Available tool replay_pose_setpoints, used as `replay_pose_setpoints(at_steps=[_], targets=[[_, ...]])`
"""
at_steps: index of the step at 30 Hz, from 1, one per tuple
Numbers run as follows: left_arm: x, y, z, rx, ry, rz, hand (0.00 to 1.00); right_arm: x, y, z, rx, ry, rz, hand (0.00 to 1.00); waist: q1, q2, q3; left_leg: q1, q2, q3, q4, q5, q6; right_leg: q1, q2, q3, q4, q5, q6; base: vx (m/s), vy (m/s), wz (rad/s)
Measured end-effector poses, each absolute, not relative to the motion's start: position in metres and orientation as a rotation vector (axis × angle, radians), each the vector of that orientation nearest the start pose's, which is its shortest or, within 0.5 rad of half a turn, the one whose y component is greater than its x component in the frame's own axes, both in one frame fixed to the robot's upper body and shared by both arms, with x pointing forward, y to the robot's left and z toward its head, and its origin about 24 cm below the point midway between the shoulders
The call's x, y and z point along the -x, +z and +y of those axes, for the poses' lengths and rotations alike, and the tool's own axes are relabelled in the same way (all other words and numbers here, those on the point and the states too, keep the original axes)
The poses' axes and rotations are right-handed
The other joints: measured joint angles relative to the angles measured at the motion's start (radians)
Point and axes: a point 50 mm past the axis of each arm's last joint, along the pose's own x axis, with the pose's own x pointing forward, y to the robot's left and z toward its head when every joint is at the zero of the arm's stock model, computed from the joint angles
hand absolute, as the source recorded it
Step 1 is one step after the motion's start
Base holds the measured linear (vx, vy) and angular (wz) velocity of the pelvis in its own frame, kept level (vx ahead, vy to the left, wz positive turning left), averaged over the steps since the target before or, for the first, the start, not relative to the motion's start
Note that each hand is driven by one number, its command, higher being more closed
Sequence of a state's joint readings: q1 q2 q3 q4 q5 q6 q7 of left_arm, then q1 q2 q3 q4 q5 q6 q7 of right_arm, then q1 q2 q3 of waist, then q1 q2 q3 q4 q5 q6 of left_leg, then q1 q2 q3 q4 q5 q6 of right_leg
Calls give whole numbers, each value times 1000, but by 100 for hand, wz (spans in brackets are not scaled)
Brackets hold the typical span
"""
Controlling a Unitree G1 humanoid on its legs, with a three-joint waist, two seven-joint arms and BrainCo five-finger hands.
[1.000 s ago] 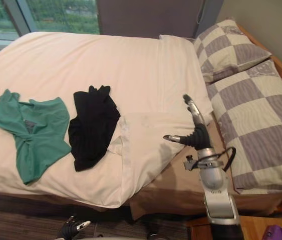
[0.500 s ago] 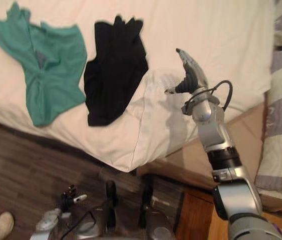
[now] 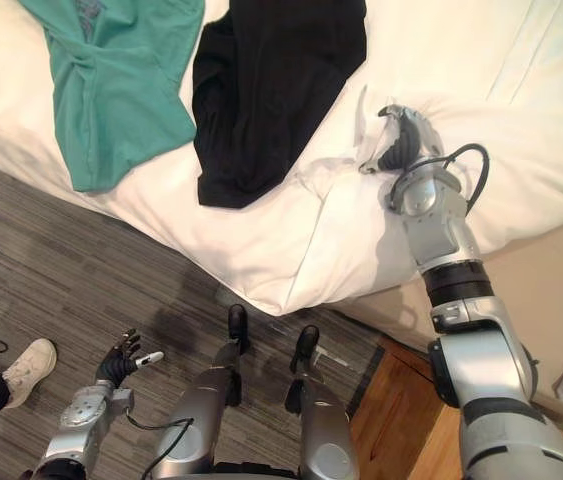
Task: Tidy the bed and pick cloth on bed and put in laundry
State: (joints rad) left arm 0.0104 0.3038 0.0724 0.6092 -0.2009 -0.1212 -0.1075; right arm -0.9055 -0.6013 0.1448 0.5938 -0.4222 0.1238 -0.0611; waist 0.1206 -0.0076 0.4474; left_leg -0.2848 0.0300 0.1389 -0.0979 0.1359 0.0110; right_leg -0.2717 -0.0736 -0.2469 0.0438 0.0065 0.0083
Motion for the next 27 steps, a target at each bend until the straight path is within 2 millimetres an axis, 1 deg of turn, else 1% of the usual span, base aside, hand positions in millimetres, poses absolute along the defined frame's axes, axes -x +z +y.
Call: replay_pose_setpoints(at_steps=[2, 4, 6, 8, 9, 10, 11, 13, 16, 17, 18, 19, 21, 22, 23, 24, 25, 26, 27], targets=[[-211, -61, 250, -44, 98, 457, 0, -385, 222, -245, 938, -281, -210, 100, 0, 0, 0, 2, 1, 0, 0, 0, -1, 0, 0, 0, 4, -1, -1, 0, 0, 0], [-212, -61, 243, -45, 69, 458, 0, -379, 215, -253, 861, -311, -225, 100, 0, 1, 0, 6, 1, 2, 0, 1, -1, 4, 0, 0, 8, -3, -2, 0, 0, 0], [-213, -60, 236, -43, 44, 448, 0, -369, 203, -259, 792, -333, -240, 100, 0, 0, -1, 16, 2, 11, 0, 1, -1, 12, 0, 4, 8, -4, -2, 21, 4, -2], [-212, -60, 230, -31, 30, 449, 0, -355, 182, -260, 696, -348, -247, 100, -11, -2, -4, 42, 2, 19, 0, -3, -6, 35, 1, 24, 8, -4, -1, 56, 14, -12], [-210, -60, 229, -28, 28, 450, 0, -343, 167, -258, 619, -361, -259, 100, -22, -6, -10, 59, 3, 31, 0, -8, -12, 46, 1, 41, 9, -5, 0, 55, 15, -23], [-208, -61, 229, -26, 29, 455, 0, -336, 158, -256, 572, -367, -261, 100, -25, -10, -23, 62, 4, 44, 0, -12, -15, 45, 2, 49, 8, -7, 0, 47, 7, -32], [-204, -64, 228, -18, 32, 474, 0, -323, 141, -254, 499, -388, -257, 100, -37, -10, -46, 68, 5, 56, 0, -17, -13, 45, 3, 62, 8, -8, 1, 51, 3, -30], [-194, -71, 226, -3, 40, 511, 0, -307, 121, -251, 415, -422, -241, 100, -56, -14, -74, 88, 7, 78, -1, -27, -14, 53, 4, 87, 8, -8, 2, 64, 7, -41], [-174, -86, 214, 49, 43, 578, 0, -265, 82, -256, 267, -551, -206, 100, -93, -17, -139, 142, 10, 127, -3, -54, -13, 83, 5, 136, 5, -15, 13, 91, 14, -51], [-167, -91, 208, 71, 46, 601, 0, -249, 70, -259, 215, -602, -186, 0, -109, -17, -162, 162, 10, 136, -5, -64, -13, 97, 6, 151, 4, -18, 16, 96, 16, -53], [-161, -96, 203, 93, 49, 621, 0, -232, 57, -262, 162, -647, -160, 0, -126, -18, -178, 188, 10, 155, -4, -71, -14, 115, 6, 161, 2, -19, 18, 82, 13, -45], [-158, -98, 200, 104, 50, 630, 0, -224, 52, -263, 128, -664, -146, 0, -133, -18, -187, 199, 12, 160, -6, -78, -17, 122, 8, 171, 2, -21, 19, 75, 15, -47], [-148, -106, 190, 140, 58, 650, 0, -194, 30, -260, -73, -727, -115, 0, -138, -18, -218, 243, 19, 200, -6, -108, -25, 156, 16, 203, -7, -22, 19, 72, 7, -45], [-145, -108, 187, 146, 62, 656, 0, -186, 24, -259, -149, -737, -112, 0, -139, -18, -228, 252, 21, 211, -6, -112, -27, 163, 17, 206, -8, -23, 17, 75, -1, -32], [-138, -112, 183, 156, 68, 664, 0, -172, 12, -256, -367, -743, -116, 0, -143, -19, -244, 273, 23, 221, -6, -121, -29, 179, 19, 209, -8, -28, 16, 74, -6, -21], [-132, -115, 179, 164, 71, 669, 0, -159, -1, -254, -543, -756, -121, 0, -147, -19, -261, 288, 25, 233, -6, -129, -31, 193, 20, 211, -6, -36, 16, 71, -11, -20], [-129, -117, 177, 171, 75, 673, 0, -154, -6, -253, -628, -764, -131, 0, -149, -19, -269, 297, 26, 239, -6, -134, -31, 201, 20, 213, -4, -39, 17, 69, -7, -19], [-124, -120, 172, 188, 80, 684, 0, -144, -18, -255, -727, -790, -119, 0, -156, -17, -277, 322, 25, 250, -6, -144, -31, 221, 19, 219, 0, -47, 18, 48, 0, -19], [-120, -122, 171, 195, 84, 691, 0, -139, -24, -256, -768, -805, -119, 0, -156, -15, -287, 332, 25, 258, -6, -151, -31, 227, 19, 224, 1, -49, 19, 76, 12, -26]])
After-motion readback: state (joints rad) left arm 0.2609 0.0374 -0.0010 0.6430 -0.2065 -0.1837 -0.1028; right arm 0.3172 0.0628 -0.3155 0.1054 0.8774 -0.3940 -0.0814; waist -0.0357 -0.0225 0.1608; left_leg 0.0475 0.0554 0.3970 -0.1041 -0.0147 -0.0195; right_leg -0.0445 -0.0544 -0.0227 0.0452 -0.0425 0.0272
